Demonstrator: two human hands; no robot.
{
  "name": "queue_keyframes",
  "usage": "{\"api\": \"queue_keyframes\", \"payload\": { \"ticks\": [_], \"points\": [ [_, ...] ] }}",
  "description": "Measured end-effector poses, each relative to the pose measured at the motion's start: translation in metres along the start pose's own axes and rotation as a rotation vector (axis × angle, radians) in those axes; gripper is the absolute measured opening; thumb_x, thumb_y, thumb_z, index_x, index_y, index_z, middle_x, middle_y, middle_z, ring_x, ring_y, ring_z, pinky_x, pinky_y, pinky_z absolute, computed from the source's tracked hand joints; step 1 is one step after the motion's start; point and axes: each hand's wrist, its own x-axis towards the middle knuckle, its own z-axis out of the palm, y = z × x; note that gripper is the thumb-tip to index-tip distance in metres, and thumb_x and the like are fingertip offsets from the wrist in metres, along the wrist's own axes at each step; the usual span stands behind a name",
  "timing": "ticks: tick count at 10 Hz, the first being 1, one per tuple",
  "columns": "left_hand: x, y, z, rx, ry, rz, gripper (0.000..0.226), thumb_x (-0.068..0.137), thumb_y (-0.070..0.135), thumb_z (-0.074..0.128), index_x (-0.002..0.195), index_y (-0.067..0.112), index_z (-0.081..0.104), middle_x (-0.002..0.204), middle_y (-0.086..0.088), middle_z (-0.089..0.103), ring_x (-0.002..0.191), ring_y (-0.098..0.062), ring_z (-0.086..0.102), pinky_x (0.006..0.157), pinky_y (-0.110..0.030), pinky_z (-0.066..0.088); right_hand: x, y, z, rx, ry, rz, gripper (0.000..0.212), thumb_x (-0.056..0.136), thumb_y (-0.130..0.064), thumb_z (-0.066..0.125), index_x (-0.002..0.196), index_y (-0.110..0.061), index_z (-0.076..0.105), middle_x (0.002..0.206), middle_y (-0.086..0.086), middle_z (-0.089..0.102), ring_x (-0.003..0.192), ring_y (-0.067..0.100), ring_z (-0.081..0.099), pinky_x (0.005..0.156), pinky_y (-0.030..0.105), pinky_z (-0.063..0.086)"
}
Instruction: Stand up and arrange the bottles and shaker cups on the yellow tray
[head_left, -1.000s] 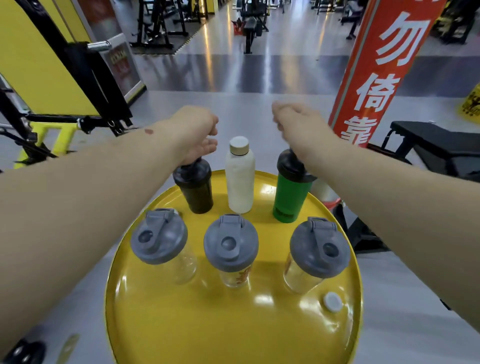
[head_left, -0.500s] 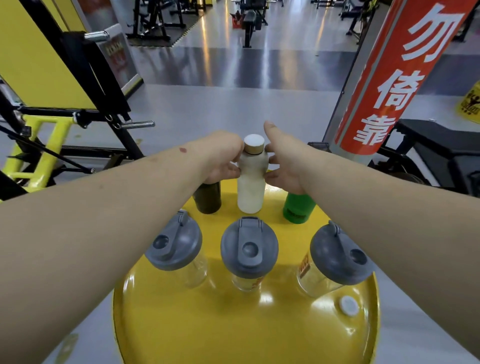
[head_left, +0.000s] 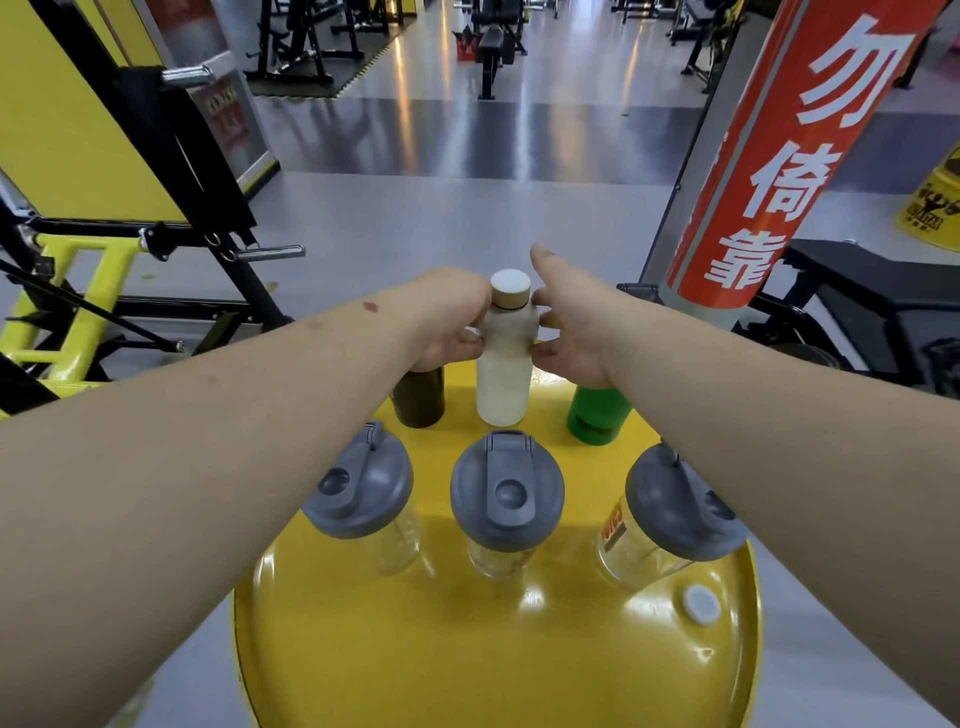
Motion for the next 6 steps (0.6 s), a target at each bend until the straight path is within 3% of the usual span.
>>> {"api": "queue_keyframes", "payload": {
  "ticks": [1, 2, 3, 4, 5, 6],
  "points": [
    [-0.001, -0.001, -0.004, -0.032, -0.014, -0.006, 0.036, 0.091, -0.003, 0.041, 0.122, 0.004, 0.057, 0.104, -0.012, 0.056, 0.082, -0.029, 0.068, 0.048, -0.027, 0.059, -0.001, 0.002, -0.001, 0.004, -0.019, -0.008, 0.086, 0.087, -0.071, 0.052, 0.154, -0.021, 0.035, 0.162, 0.003, 0.031, 0.134, 0.040, 0.046, 0.110, 0.046, 0.042],
    [-0.005, 0.000, -0.006, -0.050, -0.022, -0.005, 0.027, 0.094, -0.001, 0.042, 0.116, 0.008, 0.053, 0.110, -0.014, 0.056, 0.082, -0.030, 0.069, 0.051, -0.029, 0.058, -0.005, 0.002, -0.003, 0.002, -0.029, -0.006, 0.082, 0.091, -0.069, 0.049, 0.155, -0.020, 0.035, 0.161, 0.002, 0.033, 0.134, 0.038, 0.047, 0.097, 0.039, 0.044],
    [-0.006, 0.000, -0.011, -0.088, -0.026, 0.001, 0.031, 0.095, 0.001, 0.044, 0.124, 0.002, 0.054, 0.120, -0.019, 0.056, 0.095, -0.032, 0.068, 0.068, -0.035, 0.057, -0.006, 0.002, -0.007, 0.007, -0.042, -0.013, 0.081, 0.093, -0.066, 0.048, 0.153, -0.014, 0.036, 0.157, 0.005, 0.038, 0.129, 0.035, 0.050, 0.103, 0.041, 0.041],
    [-0.015, 0.003, -0.017, -0.105, -0.043, 0.015, 0.041, 0.099, 0.007, 0.046, 0.139, 0.000, 0.049, 0.143, -0.024, 0.050, 0.122, -0.038, 0.058, 0.097, -0.043, 0.053, -0.014, -0.001, -0.011, 0.007, -0.054, -0.031, 0.082, 0.095, -0.064, 0.046, 0.154, -0.009, 0.034, 0.157, 0.010, 0.039, 0.137, 0.034, 0.045, 0.111, 0.043, 0.037],
    [-0.033, 0.007, -0.022, -0.156, -0.073, 0.058, 0.039, 0.102, 0.013, 0.048, 0.140, 0.003, 0.051, 0.142, -0.020, 0.054, 0.120, -0.034, 0.059, 0.101, -0.043, 0.051, -0.024, -0.004, -0.016, 0.018, -0.071, -0.060, 0.083, 0.095, -0.064, 0.046, 0.155, -0.008, 0.034, 0.161, 0.012, 0.036, 0.143, 0.034, 0.039, 0.117, 0.046, 0.034],
    [-0.057, 0.011, -0.028, -0.163, -0.062, 0.120, 0.033, 0.102, 0.019, 0.052, 0.132, 0.006, 0.056, 0.133, -0.017, 0.062, 0.111, -0.029, 0.065, 0.096, -0.040, 0.054, -0.045, -0.007, -0.020, -0.002, -0.063, -0.135, 0.080, 0.097, -0.063, 0.044, 0.154, -0.006, 0.036, 0.157, 0.013, 0.041, 0.140, 0.033, 0.044, 0.116, 0.045, 0.036]
  ]
}}
